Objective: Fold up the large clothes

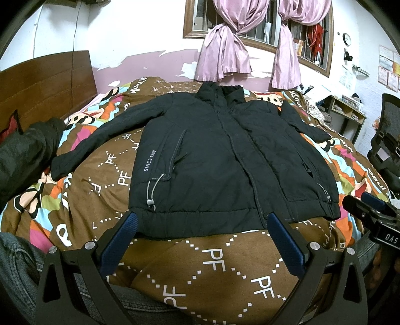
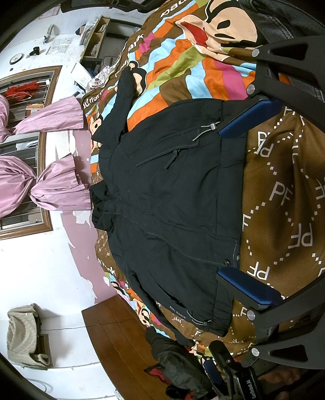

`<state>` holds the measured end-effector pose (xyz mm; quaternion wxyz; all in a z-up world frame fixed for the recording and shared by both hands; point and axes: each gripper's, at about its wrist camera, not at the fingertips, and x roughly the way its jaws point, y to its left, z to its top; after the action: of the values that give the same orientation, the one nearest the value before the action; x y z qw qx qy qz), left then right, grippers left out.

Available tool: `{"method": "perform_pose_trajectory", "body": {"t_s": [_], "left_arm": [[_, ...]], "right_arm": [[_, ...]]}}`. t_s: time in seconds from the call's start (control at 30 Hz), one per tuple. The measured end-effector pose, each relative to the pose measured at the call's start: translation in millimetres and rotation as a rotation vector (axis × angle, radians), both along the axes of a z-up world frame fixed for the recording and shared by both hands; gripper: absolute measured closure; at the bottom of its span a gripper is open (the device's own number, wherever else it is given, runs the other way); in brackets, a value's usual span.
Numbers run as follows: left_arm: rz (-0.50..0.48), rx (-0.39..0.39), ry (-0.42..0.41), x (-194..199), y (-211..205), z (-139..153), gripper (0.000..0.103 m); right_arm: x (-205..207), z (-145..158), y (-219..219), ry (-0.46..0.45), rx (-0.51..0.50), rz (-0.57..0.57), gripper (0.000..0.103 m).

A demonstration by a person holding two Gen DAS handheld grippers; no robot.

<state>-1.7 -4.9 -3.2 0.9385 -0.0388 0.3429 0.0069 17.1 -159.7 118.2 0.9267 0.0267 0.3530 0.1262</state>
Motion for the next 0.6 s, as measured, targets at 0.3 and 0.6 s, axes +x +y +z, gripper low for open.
{"method": "perform_pose_trajectory", "body": {"t_s": [0.3,0.6], "left_arm": [[0.058,0.039,0.010,16,3,11,0.002],[0.066,0.097,-0.041,46,10,54,0.002]], "right_arm": [[15,2,-9,0.006,0.056,-0.062,0.000],[69,67,-23,0.015,0.100,-0.023,0.000]]}}
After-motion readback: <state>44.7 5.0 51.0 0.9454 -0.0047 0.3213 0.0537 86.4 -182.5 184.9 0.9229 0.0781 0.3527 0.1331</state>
